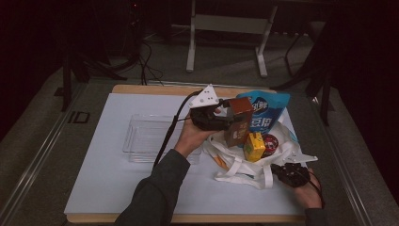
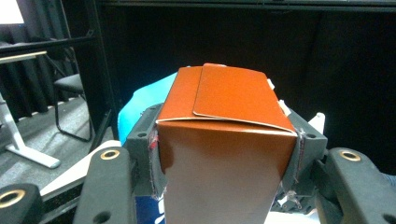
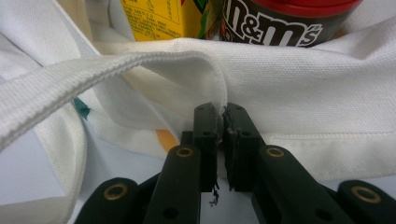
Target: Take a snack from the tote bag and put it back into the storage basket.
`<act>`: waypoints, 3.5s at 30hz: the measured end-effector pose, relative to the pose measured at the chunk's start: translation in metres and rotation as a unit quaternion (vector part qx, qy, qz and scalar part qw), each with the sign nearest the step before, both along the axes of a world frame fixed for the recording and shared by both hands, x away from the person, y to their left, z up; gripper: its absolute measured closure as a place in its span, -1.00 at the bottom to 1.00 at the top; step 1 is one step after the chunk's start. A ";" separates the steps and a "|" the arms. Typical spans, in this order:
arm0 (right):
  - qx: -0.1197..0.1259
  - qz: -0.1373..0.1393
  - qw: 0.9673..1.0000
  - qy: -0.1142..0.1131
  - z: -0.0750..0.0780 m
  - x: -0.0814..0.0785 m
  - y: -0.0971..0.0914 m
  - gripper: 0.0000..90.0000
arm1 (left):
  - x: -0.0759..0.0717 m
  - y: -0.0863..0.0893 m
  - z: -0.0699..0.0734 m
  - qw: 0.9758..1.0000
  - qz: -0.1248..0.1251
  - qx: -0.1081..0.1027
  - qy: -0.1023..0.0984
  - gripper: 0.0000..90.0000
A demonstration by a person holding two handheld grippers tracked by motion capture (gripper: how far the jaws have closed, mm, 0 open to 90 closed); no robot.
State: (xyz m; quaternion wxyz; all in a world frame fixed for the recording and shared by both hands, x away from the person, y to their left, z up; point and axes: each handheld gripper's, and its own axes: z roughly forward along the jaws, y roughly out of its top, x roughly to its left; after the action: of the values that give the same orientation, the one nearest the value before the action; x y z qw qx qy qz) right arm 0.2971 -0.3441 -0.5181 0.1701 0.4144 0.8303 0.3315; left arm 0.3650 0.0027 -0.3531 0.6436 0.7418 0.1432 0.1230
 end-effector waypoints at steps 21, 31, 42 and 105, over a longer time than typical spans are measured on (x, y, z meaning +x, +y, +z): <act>0.000 0.000 1.000 0.000 0.000 0.000 0.000 0.86 | -0.004 0.029 0.015 1.000 -0.004 0.024 -0.003 -0.04; 0.000 -0.001 1.000 -0.001 0.000 0.000 0.000 0.86 | -0.005 0.046 0.021 1.000 0.007 0.022 -0.005 -0.04; 0.001 -0.001 1.000 -0.001 0.000 -0.001 0.000 0.86 | -0.004 0.061 0.025 0.999 0.018 0.032 -0.006 -0.04; 0.001 -0.005 1.000 -0.002 -0.001 -0.001 0.000 0.86 | 0.005 0.122 0.012 0.990 0.052 0.132 0.024 -0.05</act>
State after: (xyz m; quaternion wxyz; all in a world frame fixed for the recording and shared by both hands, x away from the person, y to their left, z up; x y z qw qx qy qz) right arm 0.2956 -0.3437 -0.5187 0.1732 0.4179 0.8277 0.3321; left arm 0.3700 0.1249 -0.3409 0.5292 0.8145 0.1797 0.1559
